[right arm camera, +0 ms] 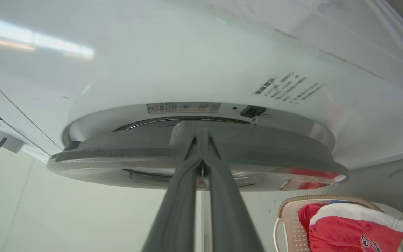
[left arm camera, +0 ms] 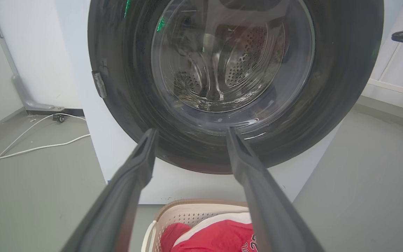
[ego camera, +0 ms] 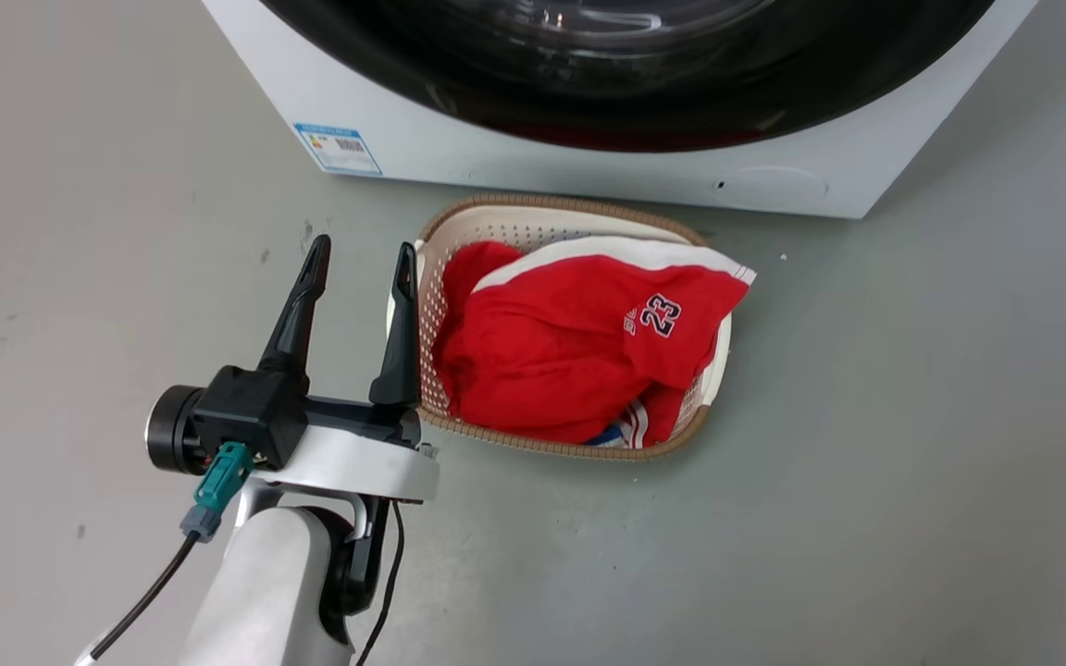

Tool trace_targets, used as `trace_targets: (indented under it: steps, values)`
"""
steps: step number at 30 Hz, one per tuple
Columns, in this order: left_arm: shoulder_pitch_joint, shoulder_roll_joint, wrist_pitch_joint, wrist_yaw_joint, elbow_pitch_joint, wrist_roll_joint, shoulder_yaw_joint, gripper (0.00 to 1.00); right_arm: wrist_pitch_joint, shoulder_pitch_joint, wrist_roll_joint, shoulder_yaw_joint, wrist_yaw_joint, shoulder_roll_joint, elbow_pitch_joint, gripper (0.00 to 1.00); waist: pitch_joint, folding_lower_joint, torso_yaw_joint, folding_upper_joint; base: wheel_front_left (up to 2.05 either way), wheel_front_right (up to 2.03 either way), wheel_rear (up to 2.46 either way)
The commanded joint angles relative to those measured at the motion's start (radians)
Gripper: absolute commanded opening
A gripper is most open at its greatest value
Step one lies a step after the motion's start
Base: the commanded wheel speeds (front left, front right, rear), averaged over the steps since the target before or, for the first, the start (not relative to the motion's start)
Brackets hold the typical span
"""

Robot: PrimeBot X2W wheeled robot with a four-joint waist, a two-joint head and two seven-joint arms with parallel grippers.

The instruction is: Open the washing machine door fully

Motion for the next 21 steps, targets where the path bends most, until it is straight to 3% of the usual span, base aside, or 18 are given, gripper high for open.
trace_targets:
  steps: [1,11,21]
  values:
    - [-0.015,-0.005,-0.003,-0.004,-0.005,0.006,-0.002,1.0,0.01,-0.029,-0.012,0.007,0.003,0.003,0.011,0.0,0.017,-0.0001,0.004,0.0,0.0,0.0,0.0]
    - [-0.063,-0.015,-0.003,-0.016,0.0,0.023,-0.017,1.0,0.041,-0.16,-0.094,0.041,0.003,0.039,0.037,0.0,0.082,-0.0001,0.008,0.0,0.0,0.0,0.0]
    - [-0.091,-0.029,-0.003,-0.023,0.001,0.034,-0.029,1.0,0.099,-0.187,-0.133,0.037,0.003,0.068,0.05,0.0,0.102,-0.0001,0.004,0.0,0.0,0.0,0.0]
